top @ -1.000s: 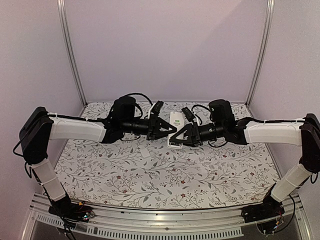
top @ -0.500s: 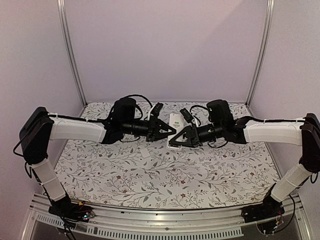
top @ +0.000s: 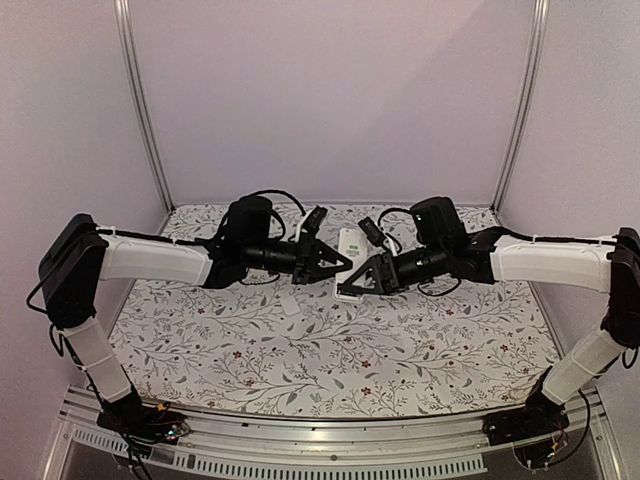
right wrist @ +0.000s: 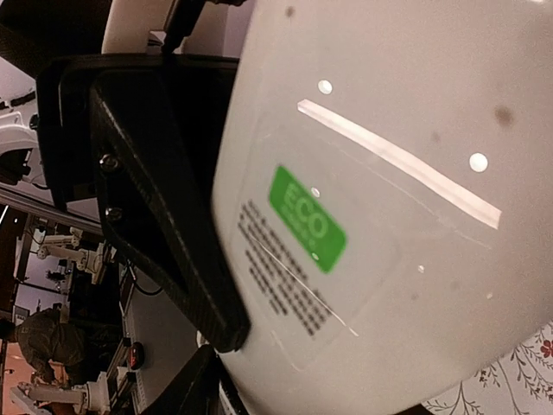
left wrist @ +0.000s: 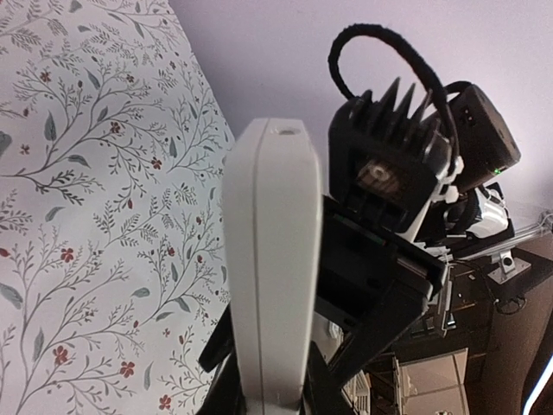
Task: Load the batteries into the remote control
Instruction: Load the battery into the battery compartment, then pass from the left arm to the right
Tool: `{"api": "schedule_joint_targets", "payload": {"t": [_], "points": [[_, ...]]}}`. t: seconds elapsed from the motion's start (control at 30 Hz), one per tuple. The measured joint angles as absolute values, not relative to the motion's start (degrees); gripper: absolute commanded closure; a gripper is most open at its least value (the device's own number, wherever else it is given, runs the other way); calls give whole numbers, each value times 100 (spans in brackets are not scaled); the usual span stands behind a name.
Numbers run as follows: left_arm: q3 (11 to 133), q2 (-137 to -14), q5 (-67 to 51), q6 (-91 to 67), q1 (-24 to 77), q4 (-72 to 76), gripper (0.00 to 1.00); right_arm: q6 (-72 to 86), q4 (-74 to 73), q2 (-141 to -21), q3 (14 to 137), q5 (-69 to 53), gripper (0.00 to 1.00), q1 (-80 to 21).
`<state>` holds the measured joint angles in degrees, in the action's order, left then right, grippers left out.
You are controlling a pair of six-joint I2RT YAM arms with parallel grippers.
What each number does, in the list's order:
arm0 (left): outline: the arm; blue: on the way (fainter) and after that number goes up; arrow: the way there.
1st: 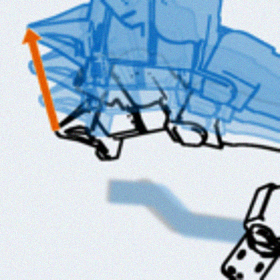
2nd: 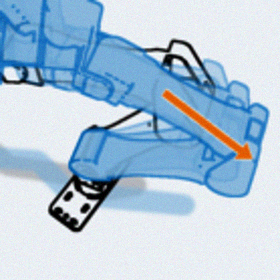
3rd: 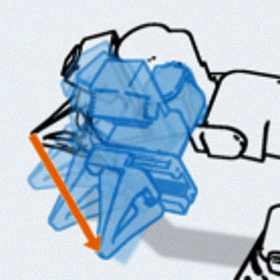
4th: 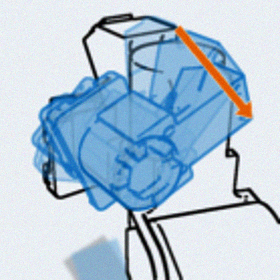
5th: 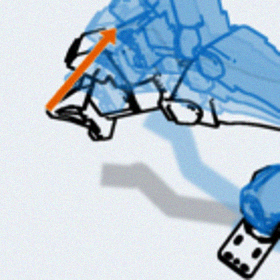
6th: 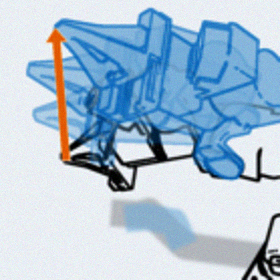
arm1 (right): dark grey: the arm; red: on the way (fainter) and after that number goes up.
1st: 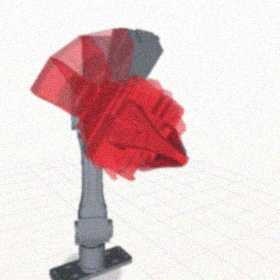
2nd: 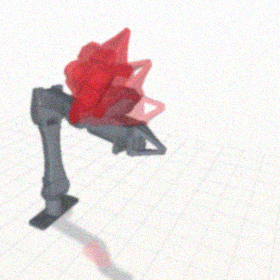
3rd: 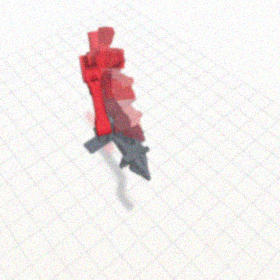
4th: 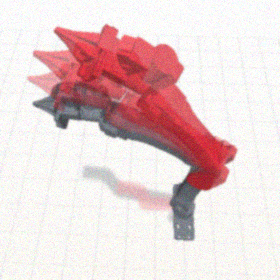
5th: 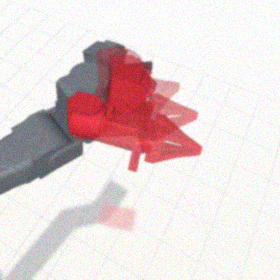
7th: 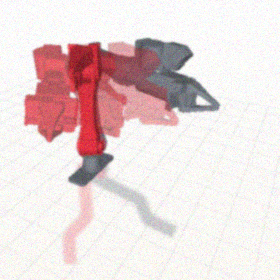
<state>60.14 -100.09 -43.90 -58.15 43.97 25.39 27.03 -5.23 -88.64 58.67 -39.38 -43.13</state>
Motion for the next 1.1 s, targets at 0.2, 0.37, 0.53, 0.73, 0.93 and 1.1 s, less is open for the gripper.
{"api": "schedule_joint_targets", "payload": {"t": [0.2, 0.37, 0.53, 0.73, 0.93, 1.1], "points": [[6016, -10009, -4453, -5811, 4399, 2606, 100, 2657, -744, -8683, 5841, -3916, 36, -4244], [6016, -10009, -4523, -5780, 4399, 2672, 100, 2766, -701, -8374, 5728, -4119, 32, -3957], [6042, -10009, -4764, -5548, 4412, 2672, 100, 3092, -200, -8103, 5502, -4521, 35, -3544], [6289, -10009, -5236, -5072, 4508, 2534, 100, 3562, 384, -8093, 5433, -4952, 42, -3356], [6624, -10009, -5605, -4672, 4659, 2244, 100, 3951, 910, -8095, 5406, -5336, 53, -3363], [6879, -10012, -5819, -4281, 4683, 1625, 100, 4178, 1181, -8121, 5389, -5614, 67, -3422]]}}
